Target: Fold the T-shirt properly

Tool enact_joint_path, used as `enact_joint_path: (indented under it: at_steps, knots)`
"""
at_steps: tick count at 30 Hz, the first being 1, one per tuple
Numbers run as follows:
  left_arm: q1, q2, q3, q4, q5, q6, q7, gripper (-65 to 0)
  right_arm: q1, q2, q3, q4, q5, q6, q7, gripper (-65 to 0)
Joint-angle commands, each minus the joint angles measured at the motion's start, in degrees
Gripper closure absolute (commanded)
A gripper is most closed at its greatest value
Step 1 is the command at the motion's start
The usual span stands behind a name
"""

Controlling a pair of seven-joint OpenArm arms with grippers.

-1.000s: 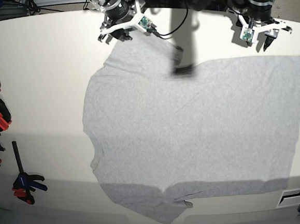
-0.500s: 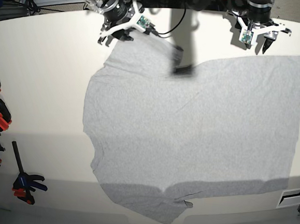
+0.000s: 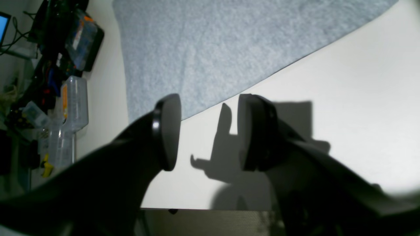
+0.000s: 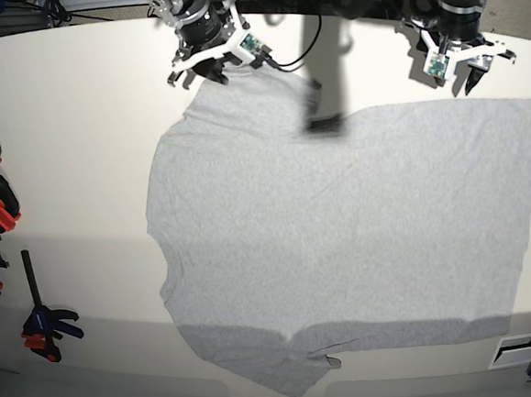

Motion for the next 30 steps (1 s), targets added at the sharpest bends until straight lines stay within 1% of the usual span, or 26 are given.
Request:
enact_joint_path:
  at_steps: [1, 2, 4, 6, 8, 11, 13, 17, 20, 22, 25, 27, 30]
  knots:
    - [0.5, -0.3, -0.2, 1.1, 0.7, 0.8, -0.9, -26.0, -1.0, 2.7, -1.0, -1.4, -0.4, 2.4, -9.1, -27.4]
    - [0.5, -0.3, -0.2, 1.1, 0.7, 0.8, -0.9, -26.0, -1.2, 4.3, -2.6, -1.4, -0.5, 2.4, -10.2, -27.4]
    - [0.5, -0.3, -0.2, 1.1, 0.7, 0.8, -0.6, -26.0, -1.5, 7.4, -5.9, -1.4, -3.3, 2.3, -10.6, -27.4]
    - [0.5, -0.3, -0.2, 1.1, 0.7, 0.8, -0.6, -26.0, -1.4, 10.1, -9.3, -1.4, -5.8, 0.3, -10.6, -27.4]
    - [0.5, -0.3, -0.2, 1.1, 0.7, 0.8, -0.6, -26.0, -1.4, 11.9, -12.0, -1.4, -8.9, -2.1, -10.6, -27.4]
    - [0.3, -0.3, -0.2, 1.1, 0.7, 0.8, -0.5, -26.0, -1.4, 13.4, -15.0, -1.4, -10.9, -3.0, -11.1, -27.4]
    - [0.3, -0.3, -0.2, 1.1, 0.7, 0.8, -0.5, -26.0, -1.2, 13.6, -16.2, -1.4, -10.9, -3.2, -10.7, -27.4]
    - [0.3, -0.3, -0.2, 1.1, 0.7, 0.8, -0.5, -26.0, -1.1, 13.6, -16.9, -1.4, -10.8, -3.0, -7.2, -27.4]
    - [0.3, -0.3, -0.2, 1.1, 0.7, 0.8, -0.4, -26.0, -1.0, 13.6, -16.9, -1.4, -10.2, -1.8, -4.3, -27.4]
    - [0.3, -0.3, -0.2, 1.1, 0.7, 0.8, -0.4, -26.0, -1.0, 13.3, -16.9, -1.4, -8.6, -1.2, -3.4, -27.4]
    - [0.3, -0.3, -0.2, 1.1, 0.7, 0.8, -0.4, -26.0, -1.1, 11.6, -16.9, -1.4, -6.1, 0.8, -3.5, -27.4]
    - [0.3, -0.3, -0.2, 1.1, 0.7, 0.8, -0.4, -26.0, -1.1, 10.3, -16.9, -1.4, -5.7, 2.1, -3.5, -27.4]
    - [0.3, -0.3, -0.2, 1.1, 0.7, 0.8, -0.5, -26.0, -1.0, 8.4, -16.9, -1.4, -5.6, 2.3, -3.5, -27.4]
